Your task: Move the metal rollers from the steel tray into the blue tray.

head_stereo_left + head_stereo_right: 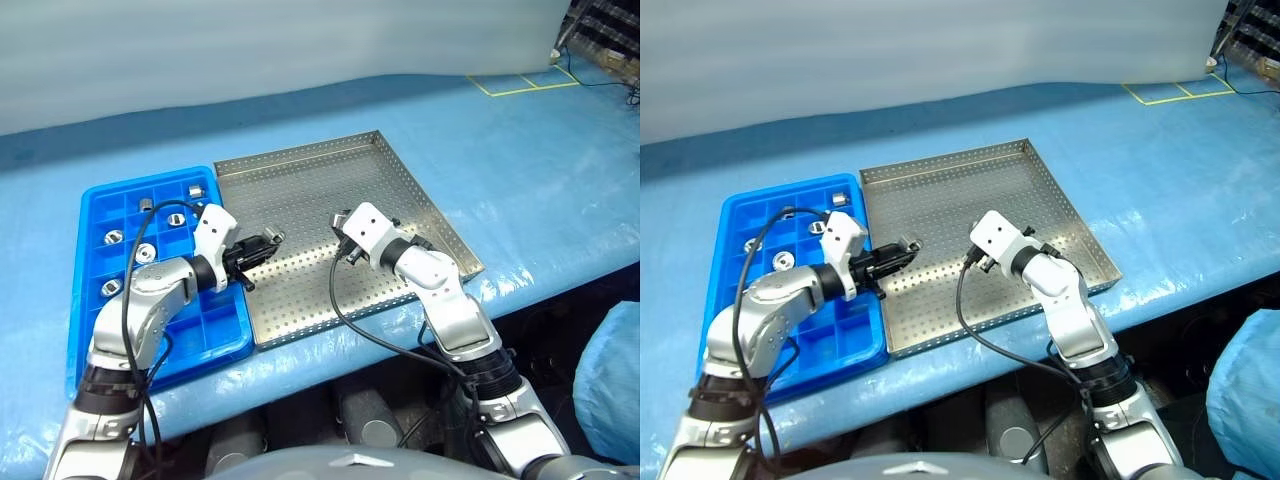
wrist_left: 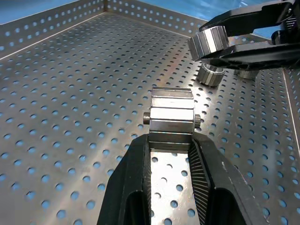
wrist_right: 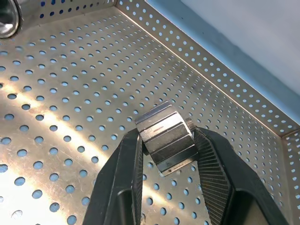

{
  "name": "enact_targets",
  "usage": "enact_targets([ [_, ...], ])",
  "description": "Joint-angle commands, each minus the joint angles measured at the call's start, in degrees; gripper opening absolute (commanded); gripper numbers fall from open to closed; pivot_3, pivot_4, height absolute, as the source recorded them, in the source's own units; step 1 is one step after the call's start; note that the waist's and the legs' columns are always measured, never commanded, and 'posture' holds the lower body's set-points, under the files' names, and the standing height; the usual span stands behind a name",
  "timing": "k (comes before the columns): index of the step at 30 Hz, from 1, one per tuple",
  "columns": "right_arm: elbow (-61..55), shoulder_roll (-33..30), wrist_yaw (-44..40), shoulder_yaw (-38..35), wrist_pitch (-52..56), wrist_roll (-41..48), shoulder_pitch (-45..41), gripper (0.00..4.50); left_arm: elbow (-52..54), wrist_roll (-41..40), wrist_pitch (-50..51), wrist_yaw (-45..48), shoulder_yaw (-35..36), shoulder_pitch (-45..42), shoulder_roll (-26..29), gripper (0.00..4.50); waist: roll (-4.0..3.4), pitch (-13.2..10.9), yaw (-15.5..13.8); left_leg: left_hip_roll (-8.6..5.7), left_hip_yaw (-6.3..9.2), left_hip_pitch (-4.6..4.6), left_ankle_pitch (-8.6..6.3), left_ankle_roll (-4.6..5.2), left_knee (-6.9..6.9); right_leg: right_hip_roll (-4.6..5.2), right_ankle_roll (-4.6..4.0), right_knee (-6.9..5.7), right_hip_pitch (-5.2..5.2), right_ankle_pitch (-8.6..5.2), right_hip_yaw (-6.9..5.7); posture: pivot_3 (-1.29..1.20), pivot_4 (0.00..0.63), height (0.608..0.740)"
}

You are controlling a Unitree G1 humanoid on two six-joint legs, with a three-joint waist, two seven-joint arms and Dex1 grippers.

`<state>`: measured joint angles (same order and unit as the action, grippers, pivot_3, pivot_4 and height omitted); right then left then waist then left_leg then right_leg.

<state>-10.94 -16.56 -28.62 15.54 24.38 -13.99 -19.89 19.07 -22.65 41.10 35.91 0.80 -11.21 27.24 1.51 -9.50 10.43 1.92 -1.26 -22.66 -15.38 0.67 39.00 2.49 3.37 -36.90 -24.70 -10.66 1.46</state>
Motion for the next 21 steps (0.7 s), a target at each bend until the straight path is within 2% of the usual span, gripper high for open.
enact_targets([
  [1, 0.3, -0.1, 0.0, -0.1, -0.9, 0.6, -2.2, 1.29, 7.3, -1.3, 0.2, -2.6, 4.0, 3.5, 0.6, 0.79, 0.0, 0.0, -0.7, 0.01, -0.01, 0.0, 0.0, 0.0, 0.0, 0.0, -0.01, 0.0, 0.0, 0.0, 0.0, -0.11, 0.15, 0.74],
  [8, 1.8, -0.7, -0.9, -0.6, -1.4, 2.1, -3.9, 1.29, 18.0, -0.9, 1.9, -6.9, 10.0, 13.0, 3.2, 0.79, 0.01, 0.0, -3.5, 0.0, -0.03, -0.02, 0.0, 0.0, 0.0, 0.02, -0.18, 0.03, -0.01, -0.08, -0.01, -0.08, 0.15, 0.74],
  [13, 1.7, -1.6, -1.8, -0.7, -1.2, 3.1, -3.6, 1.29, 23.4, -1.1, 3.4, -12.1, 18.8, 19.4, 2.2, 0.79, 0.01, 0.0, -5.3, 0.03, -0.05, 0.0, 0.0, 0.0, 0.01, 0.02, -0.3, 0.05, 0.0, -0.14, -0.03, -0.06, 0.15, 0.74],
  [18, 0.9, -1.9, -2.2, -0.2, -1.3, 4.0, -2.4, 1.29, 26.6, -2.4, 4.3, -13.0, 22.9, 24.2, 2.2, 0.79, 0.02, 0.0, -6.5, 0.04, -0.04, -0.01, 0.0, 0.0, 0.01, 0.01, -0.47, 0.07, 0.02, -0.24, -0.09, -0.05, 0.15, 0.74],
  [21, 0.8, -1.4, -1.9, -0.1, -1.5, 4.4, -2.3, 1.29, 25.8, -0.9, 4.8, -13.9, 22.1, 26.0, 2.8, 0.79, 0.02, 0.0, -6.9, 0.04, -0.04, 0.01, 0.0, -0.01, 0.02, 0.02, -0.5, 0.06, 0.05, -0.27, -0.12, -0.04, 0.15, 0.74],
])
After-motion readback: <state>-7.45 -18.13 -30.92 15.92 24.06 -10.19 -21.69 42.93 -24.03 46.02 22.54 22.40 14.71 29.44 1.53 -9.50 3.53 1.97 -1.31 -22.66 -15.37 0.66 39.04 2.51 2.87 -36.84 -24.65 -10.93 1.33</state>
